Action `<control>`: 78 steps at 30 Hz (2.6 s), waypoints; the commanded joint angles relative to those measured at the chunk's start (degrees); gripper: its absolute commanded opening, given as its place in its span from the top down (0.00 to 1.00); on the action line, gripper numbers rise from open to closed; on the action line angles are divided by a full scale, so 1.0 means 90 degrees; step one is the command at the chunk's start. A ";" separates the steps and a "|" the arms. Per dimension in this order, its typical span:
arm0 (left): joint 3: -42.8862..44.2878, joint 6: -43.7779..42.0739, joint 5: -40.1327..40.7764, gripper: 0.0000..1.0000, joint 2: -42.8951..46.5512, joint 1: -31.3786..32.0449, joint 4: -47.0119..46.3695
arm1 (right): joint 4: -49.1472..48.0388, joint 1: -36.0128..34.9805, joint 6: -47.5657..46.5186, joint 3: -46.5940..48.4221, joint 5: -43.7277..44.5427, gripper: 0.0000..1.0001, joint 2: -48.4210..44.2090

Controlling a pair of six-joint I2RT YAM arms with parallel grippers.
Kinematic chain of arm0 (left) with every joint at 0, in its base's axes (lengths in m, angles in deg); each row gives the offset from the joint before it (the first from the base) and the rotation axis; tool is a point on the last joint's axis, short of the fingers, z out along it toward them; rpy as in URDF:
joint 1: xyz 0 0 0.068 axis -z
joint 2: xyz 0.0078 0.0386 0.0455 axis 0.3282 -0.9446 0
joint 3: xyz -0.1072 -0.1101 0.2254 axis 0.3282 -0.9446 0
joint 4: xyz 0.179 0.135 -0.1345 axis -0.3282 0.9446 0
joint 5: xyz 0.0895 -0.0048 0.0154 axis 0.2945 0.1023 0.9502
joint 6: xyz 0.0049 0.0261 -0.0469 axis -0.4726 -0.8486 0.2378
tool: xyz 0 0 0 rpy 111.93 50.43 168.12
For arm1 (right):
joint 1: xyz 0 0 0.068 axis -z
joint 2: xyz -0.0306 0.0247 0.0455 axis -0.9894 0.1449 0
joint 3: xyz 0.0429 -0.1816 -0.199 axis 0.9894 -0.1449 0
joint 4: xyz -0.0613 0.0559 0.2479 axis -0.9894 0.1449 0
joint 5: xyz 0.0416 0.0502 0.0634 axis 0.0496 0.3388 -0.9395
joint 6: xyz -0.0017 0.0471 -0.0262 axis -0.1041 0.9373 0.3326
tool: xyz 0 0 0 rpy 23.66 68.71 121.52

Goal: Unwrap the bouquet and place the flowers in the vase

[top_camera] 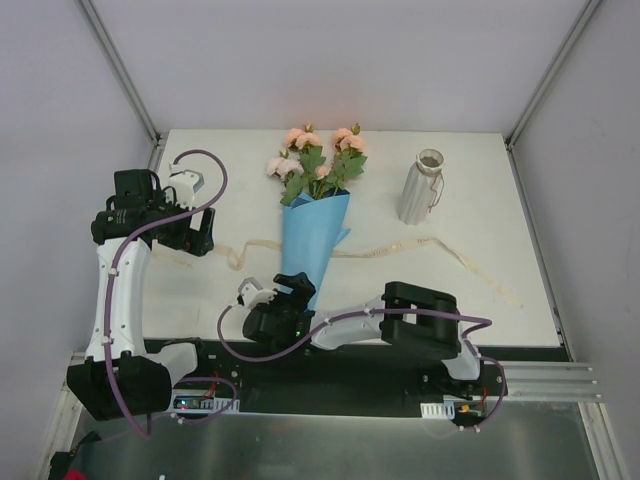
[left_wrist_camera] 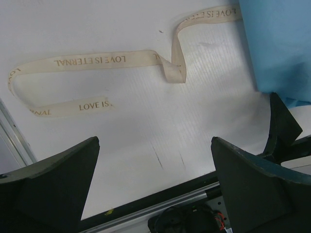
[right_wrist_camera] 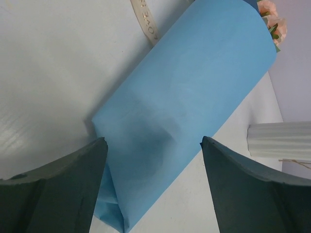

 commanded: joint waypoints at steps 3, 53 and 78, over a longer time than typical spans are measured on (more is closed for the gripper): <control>0.0068 -0.0214 -0.0170 0.01 0.0103 0.0010 0.0103 | 0.0279 -0.0014 0.0123 0.0501 0.0166 0.17 0.0402; 0.0049 -0.0048 -0.0210 0.01 0.0171 0.0020 0.0054 | 0.0217 0.0074 0.0013 -0.0193 0.1652 0.18 -0.1141; 0.0136 0.0040 -0.0366 0.01 -0.0073 0.0020 0.0044 | 0.2779 0.0338 0.1920 0.1028 0.2589 0.07 0.0373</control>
